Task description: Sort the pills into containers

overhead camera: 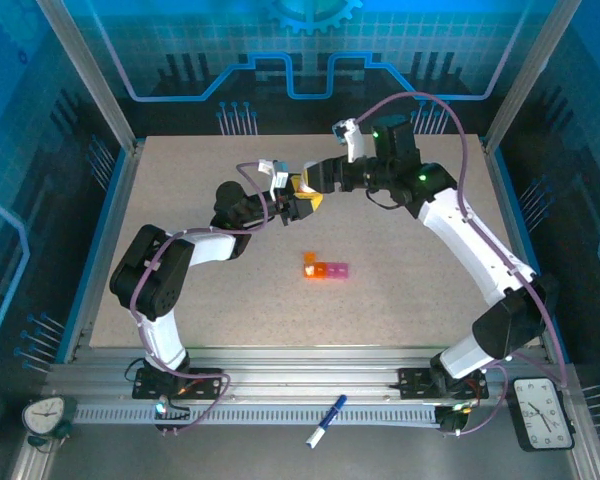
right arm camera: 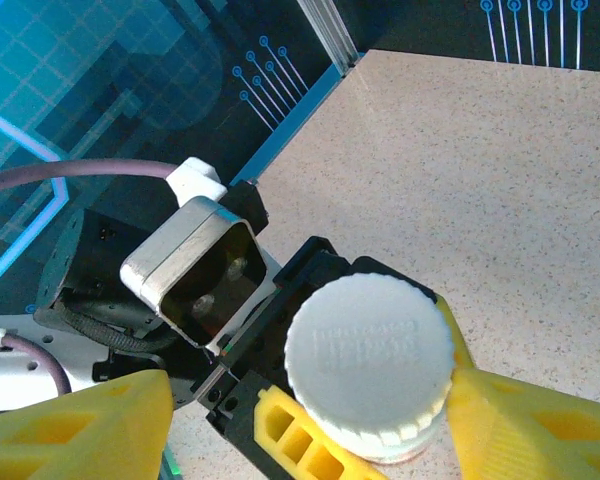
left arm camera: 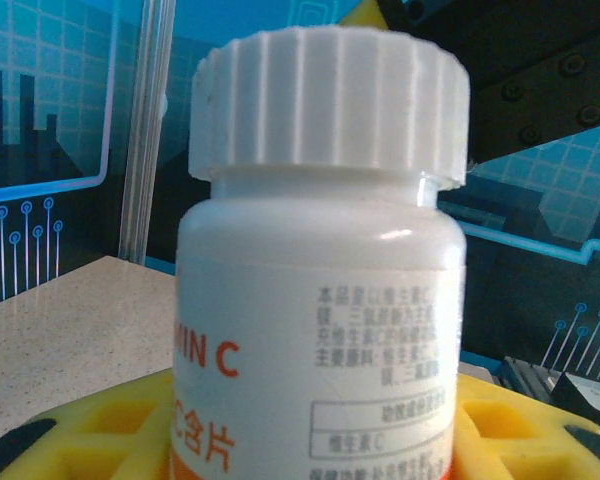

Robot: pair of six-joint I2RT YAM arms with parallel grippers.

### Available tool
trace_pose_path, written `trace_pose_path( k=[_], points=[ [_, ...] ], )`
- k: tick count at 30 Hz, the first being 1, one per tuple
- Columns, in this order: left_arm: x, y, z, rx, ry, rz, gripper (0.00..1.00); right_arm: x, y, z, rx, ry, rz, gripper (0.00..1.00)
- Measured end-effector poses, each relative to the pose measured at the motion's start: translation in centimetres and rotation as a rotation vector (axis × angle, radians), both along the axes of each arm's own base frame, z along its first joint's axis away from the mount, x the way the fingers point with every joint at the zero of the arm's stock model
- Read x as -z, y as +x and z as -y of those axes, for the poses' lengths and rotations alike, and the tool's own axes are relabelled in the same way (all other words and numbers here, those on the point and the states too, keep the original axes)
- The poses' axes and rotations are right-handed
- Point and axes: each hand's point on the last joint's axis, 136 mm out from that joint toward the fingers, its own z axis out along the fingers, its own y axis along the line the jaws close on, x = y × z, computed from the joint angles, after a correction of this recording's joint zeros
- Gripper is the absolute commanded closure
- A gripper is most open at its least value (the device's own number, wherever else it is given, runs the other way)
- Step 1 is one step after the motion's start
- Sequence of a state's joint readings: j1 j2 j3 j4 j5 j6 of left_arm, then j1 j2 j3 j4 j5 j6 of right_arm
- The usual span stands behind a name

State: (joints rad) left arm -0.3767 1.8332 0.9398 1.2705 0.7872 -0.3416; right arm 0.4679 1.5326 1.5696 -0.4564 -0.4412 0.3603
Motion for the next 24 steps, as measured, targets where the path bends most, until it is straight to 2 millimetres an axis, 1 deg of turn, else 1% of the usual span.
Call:
trace_pose_path(
  k=[6,9,15,20,24],
  points=[
    [-0.1,0.1,-0.1,-0.003,-0.003,0.006,1.00,-0.2,-0.7,-0.2,0.004,-0.005,0.002,0.27],
    [-0.2,0.3,-0.3,-0.015,-0.005,0.004,1.00,-0.3,-1.4,-0.6,-0.011,-0.002,0.002,0.27],
    [0.0,0.2,-0.1,-0.012,-0.002,-0.003,1.00,-0.9,-3.5,-2.7,-0.094,0.022,0.005,0.27],
    [0.0,0.2,-0.1,-0.010,-0.002,-0.004,1.00,-1.2,-3.7,-2.6,-0.092,0.024,0.014,0.28],
    [0.0,0.2,-0.1,-0.010,-0.002,-0.004,1.00,-1.8,-3.7,-2.0,-0.083,0.024,0.036,0.28]
  ],
)
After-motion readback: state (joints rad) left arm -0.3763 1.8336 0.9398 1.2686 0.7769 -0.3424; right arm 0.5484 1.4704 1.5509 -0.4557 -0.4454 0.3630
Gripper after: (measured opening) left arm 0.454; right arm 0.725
